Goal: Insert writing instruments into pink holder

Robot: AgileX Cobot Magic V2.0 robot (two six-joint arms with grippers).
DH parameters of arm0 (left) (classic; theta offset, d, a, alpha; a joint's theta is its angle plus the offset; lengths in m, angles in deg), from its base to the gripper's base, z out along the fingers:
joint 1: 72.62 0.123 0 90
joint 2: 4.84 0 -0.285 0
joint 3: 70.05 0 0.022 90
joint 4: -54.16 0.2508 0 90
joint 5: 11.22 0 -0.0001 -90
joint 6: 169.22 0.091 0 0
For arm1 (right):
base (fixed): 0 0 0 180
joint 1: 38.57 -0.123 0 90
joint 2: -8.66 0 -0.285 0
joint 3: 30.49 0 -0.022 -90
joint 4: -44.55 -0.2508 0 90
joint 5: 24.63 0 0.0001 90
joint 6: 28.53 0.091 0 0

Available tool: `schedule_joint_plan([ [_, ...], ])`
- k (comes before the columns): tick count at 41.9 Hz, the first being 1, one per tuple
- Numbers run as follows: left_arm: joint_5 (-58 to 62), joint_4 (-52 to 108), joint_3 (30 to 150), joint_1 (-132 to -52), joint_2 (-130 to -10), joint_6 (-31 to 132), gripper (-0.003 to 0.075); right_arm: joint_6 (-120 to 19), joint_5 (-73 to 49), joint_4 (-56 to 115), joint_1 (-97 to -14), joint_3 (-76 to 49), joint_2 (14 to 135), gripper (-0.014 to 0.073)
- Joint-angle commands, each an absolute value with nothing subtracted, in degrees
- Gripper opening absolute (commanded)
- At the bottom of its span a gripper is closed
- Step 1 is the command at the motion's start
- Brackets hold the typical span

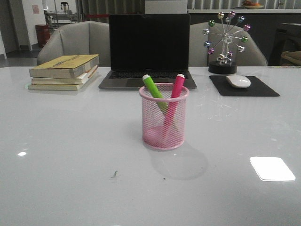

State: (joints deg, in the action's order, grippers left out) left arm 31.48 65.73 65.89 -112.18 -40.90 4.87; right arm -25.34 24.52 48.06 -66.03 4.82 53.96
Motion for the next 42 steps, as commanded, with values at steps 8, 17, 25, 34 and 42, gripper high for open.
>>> schedule_joint_plan([
  [8, 24.87, 64.4, 64.21, -106.0, -35.47, 4.64, 0.0091, -25.94, 21.32, 48.25, -66.11, 3.29, 53.81, 0.0055],
  [17, 7.34, 61.03, 51.44, -92.31, -25.23, 4.64, 0.0091, -25.94, 21.32, 48.25, -66.11, 3.29, 53.81, 0.0055],
  [25, -6.28, 56.49, 39.5, -83.02, -17.13, 4.64, 0.0091, -25.94, 21.32, 48.25, -66.11, 3.29, 53.81, 0.0055],
  [34, -11.54, 50.75, 32.14, -75.85, -12.17, 4.64, 0.0091, -25.94, 21.32, 48.25, -66.11, 3.29, 53.81, 0.0055],
  [42, -10.35, 51.11, 32.26, -74.19, -11.1, 4.64, 0.0091, -25.94, 21.31, 48.25, -66.11, 3.29, 53.81, 0.0055],
])
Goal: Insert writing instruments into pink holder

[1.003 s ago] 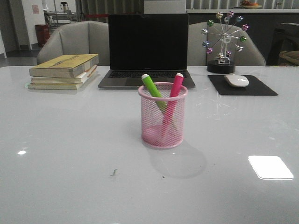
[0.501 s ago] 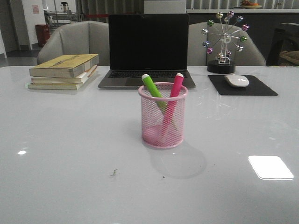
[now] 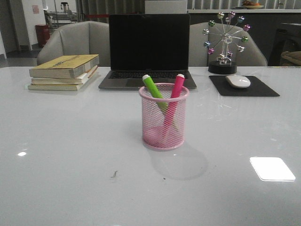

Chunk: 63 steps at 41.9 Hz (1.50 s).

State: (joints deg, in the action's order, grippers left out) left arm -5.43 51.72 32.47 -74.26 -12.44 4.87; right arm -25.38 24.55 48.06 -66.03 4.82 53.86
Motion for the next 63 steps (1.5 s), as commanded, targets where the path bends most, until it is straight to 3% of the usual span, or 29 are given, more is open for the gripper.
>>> schedule_joint_plan([
  [1, -10.24, 51.11, 32.26, -74.57, -11.1, 4.64, 0.0091, -25.94, 21.38, 48.25, -66.11, 3.29, 53.81, 0.0055],
  [63, -15.9, 51.8, 32.26, -75.47, -11.21, 10.03, 0.0091, -25.94, 21.38, 48.25, -66.11, 3.29, 53.81, 0.0055],
])
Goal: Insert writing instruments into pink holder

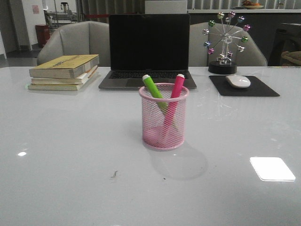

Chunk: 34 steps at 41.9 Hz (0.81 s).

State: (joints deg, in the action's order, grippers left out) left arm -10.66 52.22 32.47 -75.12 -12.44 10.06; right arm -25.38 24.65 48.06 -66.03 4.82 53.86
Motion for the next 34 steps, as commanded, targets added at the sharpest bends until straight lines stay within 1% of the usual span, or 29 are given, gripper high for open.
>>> schedule_joint_plan([
  [1, -15.9, 51.8, 32.26, -75.47, -11.21, 10.03, 0.0091, -25.94, 21.38, 48.25, -66.11, 3.29, 53.81, 0.0055],
  [8, -15.9, 51.8, 32.26, -75.47, -11.21, 10.03, 0.0091, -25.94, 21.21, 48.13, -66.1, 3.82, 52.73, 0.0055],
  [12, -15.9, 51.8, 32.26, -75.47, -11.21, 10.03, 0.0091, -25.94, 20.12, 48.19, -63.63, 4.96, 50.02, 0.0055],
  [16, -15.9, 51.8, 32.26, -75.47, -11.21, 10.03, 0.0091, -25.94, 13.68, 48.19, -57.69, 8.49, 45.34, 0.0055],
  [22, -15.9, 51.8, 32.26, -75.47, -11.21, 10.03, 0.0091, -25.94, 0.59, 48.19, -48.64, 18.22, 34.65, 0.0055],
  [26, -15.9, 51.8, 32.26, -75.47, -11.21, 10.03, 0.0091, -25.94, -6.05, 48.19, -44.8, 24.78, 28.49, 0.0055],
  [34, -15.9, 51.8, 32.26, -75.47, -11.21, 10.03, 0.0091, -25.94, -14.31, 46.86, -39.59, 36.23, 18.96, 0.0055],
])
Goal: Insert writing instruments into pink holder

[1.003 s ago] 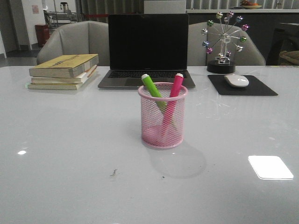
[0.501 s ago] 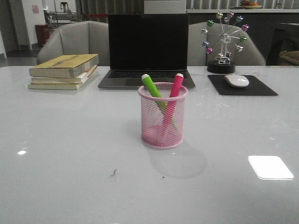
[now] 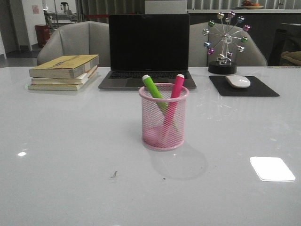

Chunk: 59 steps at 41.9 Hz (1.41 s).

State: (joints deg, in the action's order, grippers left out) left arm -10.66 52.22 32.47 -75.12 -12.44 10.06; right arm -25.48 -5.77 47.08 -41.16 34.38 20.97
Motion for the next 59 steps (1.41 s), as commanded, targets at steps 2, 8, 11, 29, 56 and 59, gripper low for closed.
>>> schedule_joint_plan([
  [2, -15.9, 51.8, 32.26, -75.47, -11.21, 10.03, 0.0091, -25.94, -16.32, 46.05, -38.63, 38.73, 17.51, 0.0055],
  [8, -15.9, 51.8, 32.26, -75.47, -11.21, 10.03, 0.0091, -25.94, -22.61, 44.98, -37.26, 45.01, 14.62, 0.0055],
  [11, -15.9, 51.8, 32.26, -75.47, -11.21, 10.03, 0.0091, -25.94, -28.68, 44.98, -37.18, 48.36, 14.71, 0.0055],
  [29, -15.9, 51.8, 32.26, -75.47, -11.29, 10.03, 0.0091, -25.94, -28.05, 43.94, -37.18, 48.06, 14.71, 0.0055],
  [56, -15.9, 51.8, 32.26, -75.47, -11.29, 10.03, 0.0091, -25.94, -27.91, 43.94, -37.18, 48.06, 14.71, 0.0055],
  [59, -15.9, 51.8, 32.26, -75.47, -11.29, 10.03, 0.0091, -25.94, -27.91, 43.94, -37.18, 48.06, 14.71, 0.0055],
])
